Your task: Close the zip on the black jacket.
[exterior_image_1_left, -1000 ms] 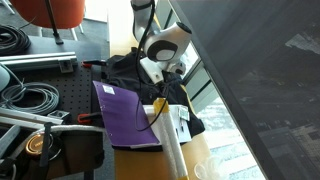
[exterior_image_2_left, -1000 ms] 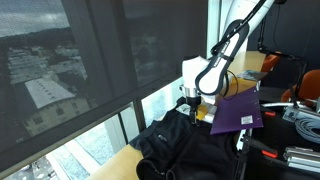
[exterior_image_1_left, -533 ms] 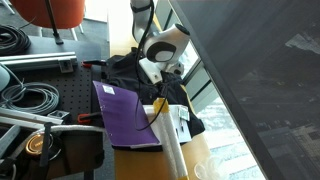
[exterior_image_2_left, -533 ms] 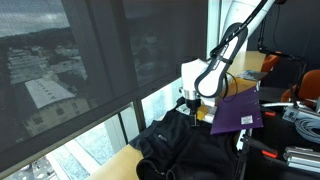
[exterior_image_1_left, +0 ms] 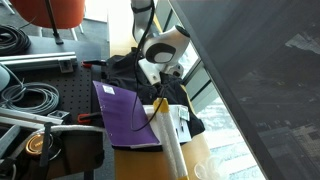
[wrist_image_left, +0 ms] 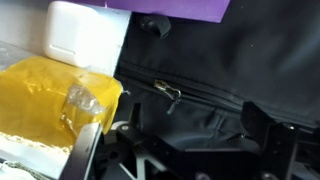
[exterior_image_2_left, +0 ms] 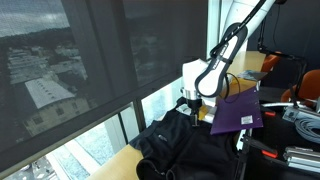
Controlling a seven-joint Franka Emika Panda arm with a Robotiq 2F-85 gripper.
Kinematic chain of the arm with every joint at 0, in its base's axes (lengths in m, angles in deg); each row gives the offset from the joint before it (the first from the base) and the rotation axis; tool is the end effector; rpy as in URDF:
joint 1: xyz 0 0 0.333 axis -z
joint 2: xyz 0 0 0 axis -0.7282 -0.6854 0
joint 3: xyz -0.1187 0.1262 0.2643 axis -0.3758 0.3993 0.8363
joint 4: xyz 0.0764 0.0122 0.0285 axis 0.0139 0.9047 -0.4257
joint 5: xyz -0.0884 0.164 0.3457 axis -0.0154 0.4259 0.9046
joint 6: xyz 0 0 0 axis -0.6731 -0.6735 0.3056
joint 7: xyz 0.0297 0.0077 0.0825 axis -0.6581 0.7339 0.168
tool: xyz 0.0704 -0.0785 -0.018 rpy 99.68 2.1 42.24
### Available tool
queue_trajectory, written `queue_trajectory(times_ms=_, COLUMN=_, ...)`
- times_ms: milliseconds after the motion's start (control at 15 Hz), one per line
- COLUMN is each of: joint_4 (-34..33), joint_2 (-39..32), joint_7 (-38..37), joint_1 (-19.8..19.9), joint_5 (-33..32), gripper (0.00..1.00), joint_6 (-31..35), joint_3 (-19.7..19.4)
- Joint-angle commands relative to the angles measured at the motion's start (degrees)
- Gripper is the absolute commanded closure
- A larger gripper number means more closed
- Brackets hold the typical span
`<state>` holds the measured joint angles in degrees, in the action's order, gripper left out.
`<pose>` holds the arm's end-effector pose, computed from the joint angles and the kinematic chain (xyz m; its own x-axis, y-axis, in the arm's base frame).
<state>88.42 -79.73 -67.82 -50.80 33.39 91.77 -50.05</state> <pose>0.5971 0.0562 0.0622 0.9485 0.3124 -0.0534 0.3146 -0.9483 0.0406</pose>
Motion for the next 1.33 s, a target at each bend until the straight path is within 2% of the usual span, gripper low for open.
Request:
queue_trajectory(times_ms=0, joint_4=0.3, joint_2=1.5, joint_7=-0.8, joint_1=1.2, joint_5=2.4, gripper=0.00, joint_6=-1.8, joint_3=1.4)
queue_trajectory(times_ms=1000, joint_4=-1.1, joint_2=0.6, joint_7=-1.2, joint_1=1.0, joint_5=3.1, gripper=0.00, joint_6=-3.3, joint_3=0.9)
queue_trajectory(times_ms=1067, joint_4=-1.2, joint_2=0.5, joint_7=-1.3, joint_1=1.0, joint_5=3.1, gripper=0.06, joint_6=-3.3, joint_3=0.8)
queue_trajectory(times_ms=1133, joint_4=-1.2, joint_2=0.4, joint_7=-1.3, joint_1=1.0, joint_5=3.2, gripper=0.26, joint_6=-3.3, joint_3=0.9)
queue_trajectory(times_ms=1267, joint_4=-1.2, joint_2=0.1, joint_7=-1.3, joint_1=1.1, joint_5=3.1, gripper=0.31, joint_6=-3.4, joint_3=0.7)
